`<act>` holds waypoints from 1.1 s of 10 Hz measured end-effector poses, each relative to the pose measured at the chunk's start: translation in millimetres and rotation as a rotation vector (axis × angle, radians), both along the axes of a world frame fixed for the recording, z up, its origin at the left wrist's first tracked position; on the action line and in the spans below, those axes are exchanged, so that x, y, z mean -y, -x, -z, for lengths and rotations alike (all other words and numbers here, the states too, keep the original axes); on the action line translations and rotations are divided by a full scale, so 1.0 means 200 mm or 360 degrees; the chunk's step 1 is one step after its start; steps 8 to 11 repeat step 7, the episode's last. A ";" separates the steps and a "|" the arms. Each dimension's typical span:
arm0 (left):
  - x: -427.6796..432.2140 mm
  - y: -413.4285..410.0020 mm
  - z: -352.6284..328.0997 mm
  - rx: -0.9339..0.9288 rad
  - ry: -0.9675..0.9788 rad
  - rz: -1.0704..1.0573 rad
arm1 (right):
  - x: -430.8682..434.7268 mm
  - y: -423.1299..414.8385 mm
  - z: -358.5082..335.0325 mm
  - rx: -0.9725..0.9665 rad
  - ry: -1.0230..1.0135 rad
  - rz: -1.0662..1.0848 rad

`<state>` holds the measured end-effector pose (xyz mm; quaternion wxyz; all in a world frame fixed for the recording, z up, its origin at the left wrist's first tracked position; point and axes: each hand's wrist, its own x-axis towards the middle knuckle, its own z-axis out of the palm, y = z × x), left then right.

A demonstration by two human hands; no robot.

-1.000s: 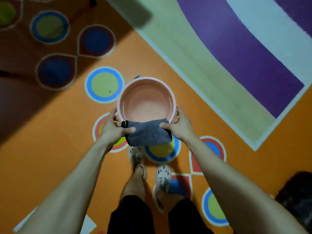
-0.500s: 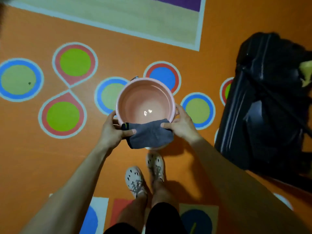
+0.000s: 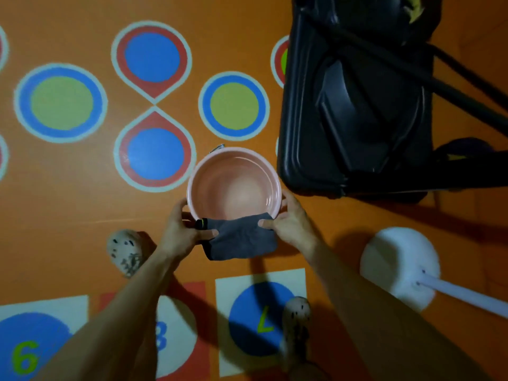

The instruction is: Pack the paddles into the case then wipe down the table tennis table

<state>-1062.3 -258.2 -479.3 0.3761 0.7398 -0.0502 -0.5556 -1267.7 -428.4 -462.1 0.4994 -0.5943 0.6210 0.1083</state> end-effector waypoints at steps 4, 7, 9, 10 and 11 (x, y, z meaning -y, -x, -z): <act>0.18 1.11 0.85 0.0184 0.0031 0.0050 | 0.17 1.13 0.76 0.0038 0.0070 0.0014; 0.30 1.31 0.95 0.0292 -0.0041 0.0110 | 0.28 1.30 0.89 0.0023 0.0069 -0.0080; 0.30 1.31 0.95 0.0292 -0.0041 0.0110 | 0.28 1.30 0.89 0.0023 0.0069 -0.0080; 0.30 1.31 0.95 0.0292 -0.0041 0.0110 | 0.28 1.30 0.89 0.0023 0.0069 -0.0080; 0.30 1.31 0.95 0.0292 -0.0041 0.0110 | 0.28 1.30 0.89 0.0023 0.0069 -0.0080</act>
